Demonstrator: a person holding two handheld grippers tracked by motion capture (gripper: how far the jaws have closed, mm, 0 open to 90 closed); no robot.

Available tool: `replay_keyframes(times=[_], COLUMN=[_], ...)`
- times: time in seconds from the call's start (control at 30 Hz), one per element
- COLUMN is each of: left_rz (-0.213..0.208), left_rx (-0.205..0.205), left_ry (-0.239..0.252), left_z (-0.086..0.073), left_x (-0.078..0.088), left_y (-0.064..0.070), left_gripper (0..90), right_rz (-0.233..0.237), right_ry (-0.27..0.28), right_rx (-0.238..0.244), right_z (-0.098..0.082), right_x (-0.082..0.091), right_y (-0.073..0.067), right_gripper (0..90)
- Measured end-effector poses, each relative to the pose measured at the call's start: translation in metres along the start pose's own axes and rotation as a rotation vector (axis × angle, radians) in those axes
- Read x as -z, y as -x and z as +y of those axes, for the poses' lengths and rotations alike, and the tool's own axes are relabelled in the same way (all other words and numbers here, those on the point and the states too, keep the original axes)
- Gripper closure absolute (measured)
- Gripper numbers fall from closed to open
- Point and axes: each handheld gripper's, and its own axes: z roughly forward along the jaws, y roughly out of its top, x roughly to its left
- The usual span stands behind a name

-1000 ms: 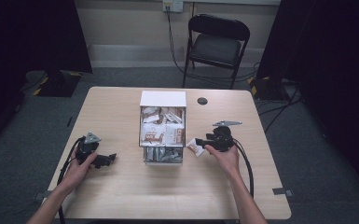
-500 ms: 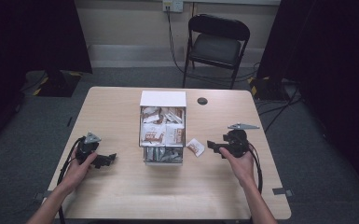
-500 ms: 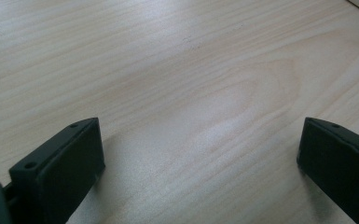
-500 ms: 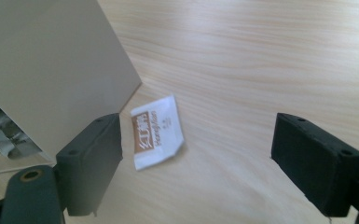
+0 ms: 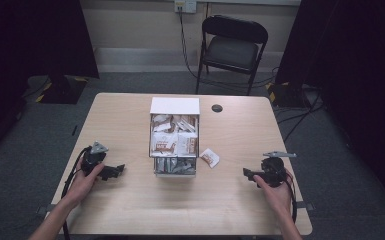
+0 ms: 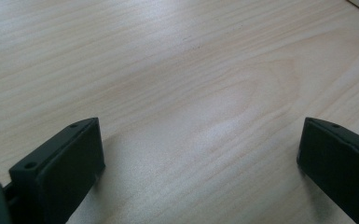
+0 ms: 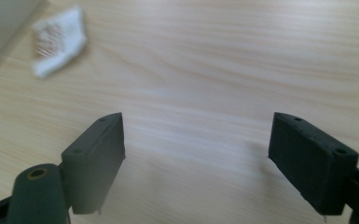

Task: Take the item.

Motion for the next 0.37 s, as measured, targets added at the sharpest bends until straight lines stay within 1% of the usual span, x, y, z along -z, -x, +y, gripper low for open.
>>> replay_keyframes(times=[0.07,0.1,0.13,0.17,0.2,0.23,0.27,0.3,0.33,0.37], left_rz=[0.001,0.001,0.001,0.0,0.001,0.001,0.001,0.001,0.001,0.001], left_rx=[0.0,-0.001,-0.001,-0.001,-0.001,-0.001,-0.001,-0.002,-0.002,-0.001], left_ry=[0.001,0.0,0.001,0.001,0.002,0.001,0.001,-0.001,0.0,0.001], left_z=[0.0,0.0,0.0,0.0,0.0,0.0,0.0,0.0,0.0,0.0], left_x=[0.0,0.0,0.0,0.0,0.0,0.0,0.0,0.0,0.0,0.0], left_y=[0.0,0.0,0.0,0.0,0.0,0.0,0.0,0.0,0.0,0.0], left_gripper=[0.0,0.0,0.0,0.0,0.0,0.0,0.0,0.0,0.0,0.0], right_rz=[-0.066,-0.077,-0.073,-0.094,-0.104,-0.116,-0.139,-0.154,-0.159,-0.164], right_ry=[-0.018,-0.031,-0.016,-0.018,-0.015,-0.004,0.016,0.025,0.055,0.071], right_rx=[0.034,0.015,0.002,-0.001,-0.002,0.003,0.019,0.031,0.036,0.032], right_z=[-0.007,-0.01,-0.012,-0.013,-0.013,-0.015,-0.017,-0.019,-0.022,-0.023], right_x=[-0.003,-0.005,-0.006,-0.005,-0.005,-0.006,-0.008,-0.008,-0.011,-0.012], right_y=[0.006,0.009,0.012,0.012,0.012,0.011,0.009,0.008,0.007,0.007], right_gripper=[18.9,17.2,17.3,17.0,16.9,16.6,16.2,14.1,12.2,12.2])
